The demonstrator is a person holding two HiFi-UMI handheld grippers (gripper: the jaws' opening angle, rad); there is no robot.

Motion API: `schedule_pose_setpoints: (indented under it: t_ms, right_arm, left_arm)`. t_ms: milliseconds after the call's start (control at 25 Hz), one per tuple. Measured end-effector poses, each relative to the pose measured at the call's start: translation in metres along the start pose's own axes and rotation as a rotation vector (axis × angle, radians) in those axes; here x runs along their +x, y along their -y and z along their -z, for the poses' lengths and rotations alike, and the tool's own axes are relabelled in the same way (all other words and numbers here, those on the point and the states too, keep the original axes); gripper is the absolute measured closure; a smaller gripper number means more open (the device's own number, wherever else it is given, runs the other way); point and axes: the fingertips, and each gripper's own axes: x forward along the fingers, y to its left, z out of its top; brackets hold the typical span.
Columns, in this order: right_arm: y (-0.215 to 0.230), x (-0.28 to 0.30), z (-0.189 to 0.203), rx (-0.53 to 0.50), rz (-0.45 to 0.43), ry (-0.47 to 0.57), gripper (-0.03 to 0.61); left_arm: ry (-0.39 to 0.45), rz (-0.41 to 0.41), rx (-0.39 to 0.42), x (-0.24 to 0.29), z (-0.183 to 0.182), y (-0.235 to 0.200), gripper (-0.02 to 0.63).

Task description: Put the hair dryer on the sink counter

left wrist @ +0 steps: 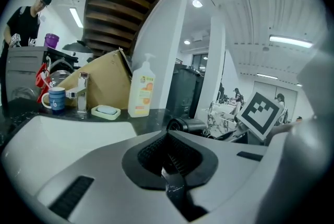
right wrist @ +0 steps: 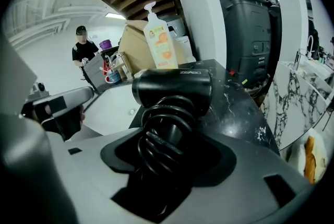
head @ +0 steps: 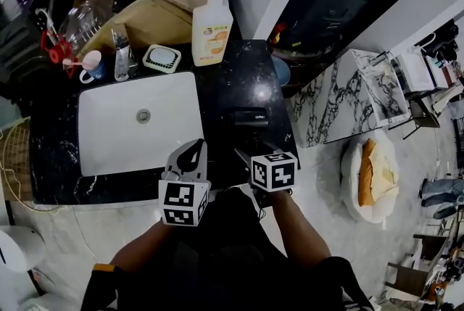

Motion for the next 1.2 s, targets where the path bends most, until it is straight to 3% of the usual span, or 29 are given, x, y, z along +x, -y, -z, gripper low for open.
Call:
schedule_pose_setpoints:
  t_ms: [840,1200]
  right_arm:
    - [0.008,0.023,0.011,-0.112,0.127,-0.053,0.296]
    - [0.01,0.019,0.013,-0.131,0.14,-0.043,0.273]
  left_arm:
    - [-0.016,0.008,0.02,-0.004,0.004,0.0,0.604]
    - [-0.007,0.045,0.037,-0.014,0.0,0.006,0.604]
